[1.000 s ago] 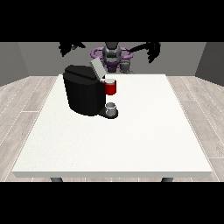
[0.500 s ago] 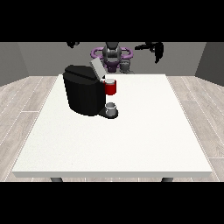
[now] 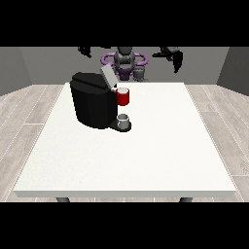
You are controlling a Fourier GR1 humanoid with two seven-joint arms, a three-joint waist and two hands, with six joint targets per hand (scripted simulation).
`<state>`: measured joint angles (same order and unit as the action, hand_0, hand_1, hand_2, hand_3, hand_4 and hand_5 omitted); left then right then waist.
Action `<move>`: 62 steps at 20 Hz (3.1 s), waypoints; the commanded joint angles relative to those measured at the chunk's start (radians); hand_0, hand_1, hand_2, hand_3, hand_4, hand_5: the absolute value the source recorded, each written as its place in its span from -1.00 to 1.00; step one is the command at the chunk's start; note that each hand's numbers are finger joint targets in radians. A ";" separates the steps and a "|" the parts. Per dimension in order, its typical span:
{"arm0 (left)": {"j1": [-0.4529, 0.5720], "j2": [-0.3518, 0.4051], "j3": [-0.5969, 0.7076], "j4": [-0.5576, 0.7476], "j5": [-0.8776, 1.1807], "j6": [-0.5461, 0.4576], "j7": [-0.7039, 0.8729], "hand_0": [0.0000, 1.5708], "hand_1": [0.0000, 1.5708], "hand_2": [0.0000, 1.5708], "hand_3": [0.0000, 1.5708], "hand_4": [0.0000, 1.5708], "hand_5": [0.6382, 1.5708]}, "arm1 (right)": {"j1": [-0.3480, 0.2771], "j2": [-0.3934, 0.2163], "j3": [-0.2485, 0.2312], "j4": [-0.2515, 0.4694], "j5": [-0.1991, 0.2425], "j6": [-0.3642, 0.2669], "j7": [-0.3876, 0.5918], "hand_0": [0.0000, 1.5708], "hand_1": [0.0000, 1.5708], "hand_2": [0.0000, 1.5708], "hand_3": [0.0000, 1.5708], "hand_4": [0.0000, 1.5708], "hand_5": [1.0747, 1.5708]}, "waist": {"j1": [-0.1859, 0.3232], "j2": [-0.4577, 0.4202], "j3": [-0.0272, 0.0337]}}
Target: Insert the coffee pod into the coffee machine and close the lid
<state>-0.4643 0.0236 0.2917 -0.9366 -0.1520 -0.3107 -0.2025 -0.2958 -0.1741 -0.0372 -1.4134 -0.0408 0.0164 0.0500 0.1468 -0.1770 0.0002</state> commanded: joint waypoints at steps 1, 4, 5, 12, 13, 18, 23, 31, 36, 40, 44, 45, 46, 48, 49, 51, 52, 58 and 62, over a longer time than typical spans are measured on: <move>0.025 0.006 -0.012 -0.104 0.050 -0.017 0.036 -1.00 -1.00 -1.00 -1.00 -0.86 1.00 | -0.085 0.030 -0.010 0.039 0.004 -0.029 0.010 -1.00 -1.00 -1.00 -1.00 -1.00 1.00 | 0.017 0.056 0.0000; 0.054 0.013 -0.036 -0.170 0.086 -0.036 0.073 -1.00 -1.00 -1.00 -1.00 -1.00 1.00 | -0.081 -0.021 -0.075 0.130 -0.030 0.023 -0.056 -1.00 -1.00 -1.00 -1.00 -1.00 1.00 | 0.054 0.089 0.0002; 0.096 -0.023 -0.078 -0.195 0.089 0.016 0.078 -1.00 -1.00 -1.00 -1.00 -1.00 1.00 | -0.080 -0.063 -0.105 0.132 -0.080 0.086 -0.011 -1.00 -1.00 -1.00 -1.00 -1.00 1.00 | 0.021 0.062 0.0002; 0.154 -0.005 -0.106 -0.332 0.128 0.051 0.132 -1.00 -1.00 -1.00 -1.00 -1.00 1.00 | -0.156 0.040 -0.028 0.226 0.016 0.000 -0.092 -1.00 -1.00 -1.00 -1.00 -1.00 1.00 | 0.017 0.141 0.0000; 0.149 0.042 -0.085 -0.335 0.141 0.023 0.115 -1.00 -1.00 -1.00 -1.00 -1.00 1.00 | -0.189 -0.036 -0.096 0.245 -0.043 0.073 -0.083 -1.00 -1.00 -1.00 -1.00 -1.00 1.00 | 0.003 0.169 0.0000; 0.221 0.023 -0.124 -0.405 0.133 0.070 0.132 -1.00 -1.00 -1.00 -1.00 -1.00 1.00 | -0.207 0.036 -0.027 0.272 0.025 0.025 -0.089 -1.00 -1.00 -1.00 -1.00 -1.00 1.00 | -0.013 0.167 -0.0001; 0.157 0.058 -0.088 -0.399 0.168 0.078 0.109 -1.00 -1.00 -1.00 -1.00 -1.00 1.00 | -0.307 -0.028 -0.060 0.320 0.022 0.083 -0.127 -1.00 -1.00 -1.00 -1.00 -1.00 1.00 | -0.033 0.246 -0.0002; 0.190 0.066 -0.111 -0.474 0.200 0.090 0.188 -1.00 -1.00 -1.00 -1.00 -0.84 1.00 | -0.340 -0.007 -0.065 0.402 0.042 0.069 -0.129 -1.00 -1.00 -1.00 -1.00 -1.00 1.00 | -0.017 0.235 0.0000; 0.209 0.081 -0.103 -0.402 0.158 0.107 0.061 -1.00 -1.00 -1.00 -1.00 -1.00 1.00 | -0.390 0.063 -0.012 0.367 0.080 0.010 -0.096 -1.00 -1.00 -1.00 -1.00 -1.00 1.00 | -0.031 0.259 -0.0004; 0.205 0.102 -0.083 -0.374 0.185 0.101 0.069 -1.00 -1.00 -1.00 -1.00 -1.00 1.00 | -0.394 0.036 -0.021 0.370 0.077 0.048 -0.106 -1.00 -1.00 -1.00 -1.00 -1.00 1.00 | -0.052 0.252 -0.0003; 0.210 0.084 -0.136 -0.409 0.162 0.103 0.107 -1.00 -1.00 -1.00 -1.00 -1.00 1.00 | -0.473 0.031 -0.027 0.412 0.087 0.045 -0.070 -1.00 -1.00 -1.00 -1.00 -0.86 1.00 | -0.011 0.255 -0.0003; 0.211 0.073 -0.112 -0.397 0.187 0.124 0.099 -1.00 -1.00 -1.00 -1.00 -1.00 1.00 | -0.420 0.059 -0.006 0.405 0.102 0.040 -0.134 -1.00 -1.00 -1.00 -1.00 -0.80 1.00 | -0.030 0.250 -0.0002; 0.167 0.122 -0.072 -0.344 0.203 0.090 0.057 -1.00 -1.00 -1.00 -1.00 -1.00 1.00 | -0.456 0.091 0.026 0.389 0.133 0.002 -0.103 -1.00 -1.00 -1.00 -1.00 -0.73 1.00 | -0.039 0.280 -0.0005; 0.208 0.084 -0.109 -0.363 0.178 0.132 0.096 -1.00 -1.00 -1.00 -1.00 -0.83 1.00 | -0.444 0.086 0.034 0.384 0.136 0.029 -0.089 -1.00 -1.00 -1.00 -1.00 -1.00 1.00 | -0.040 0.230 -0.0003; 0.189 0.112 -0.100 -0.370 0.177 0.115 0.095 -1.00 -1.00 -1.00 -1.00 -0.82 1.00 | -0.511 0.073 0.017 0.397 0.136 0.014 -0.052 -1.00 -1.00 -1.00 -1.00 -0.92 1.00 | -0.008 0.251 -0.0004; 0.214 0.083 -0.120 -0.379 0.177 0.127 0.086 -1.00 -1.00 -1.00 -1.00 -0.76 1.00 | -0.476 0.076 0.032 0.412 0.174 -0.001 -0.122 -1.00 -1.00 -1.00 -1.00 -0.78 1.00 | -0.009 0.257 -0.0003; 0.177 0.115 -0.102 -0.389 0.206 0.100 0.126 -1.00 -1.00 -1.00 -1.00 -0.79 1.00 | -0.494 0.081 0.039 0.422 0.189 -0.013 -0.106 -1.00 -1.00 -1.00 -1.00 -0.84 1.00 | -0.002 0.255 -0.0002; 0.156 0.141 -0.075 -0.324 0.214 0.105 0.084 -1.00 -1.00 -1.00 -1.00 -0.79 1.00 | -0.545 0.089 0.035 0.399 0.171 0.044 -0.067 -1.00 -1.00 -1.00 -1.00 -0.85 1.00 | -0.044 0.251 -0.0004; 0.179 0.120 -0.112 -0.350 0.196 0.101 0.045 -1.00 -1.00 -1.00 -1.00 -1.00 1.00 | -0.535 0.140 0.052 0.401 0.189 0.006 -0.117 -1.00 -1.00 -1.00 -1.00 -0.96 1.00 | -0.035 0.241 -0.0004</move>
<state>-0.2782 0.1379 0.1841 -1.3098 0.0518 -0.2034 -0.1172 -0.8162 -0.0778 -0.0122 -0.9906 0.1364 0.0303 -0.0705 0.1314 0.0739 0.0000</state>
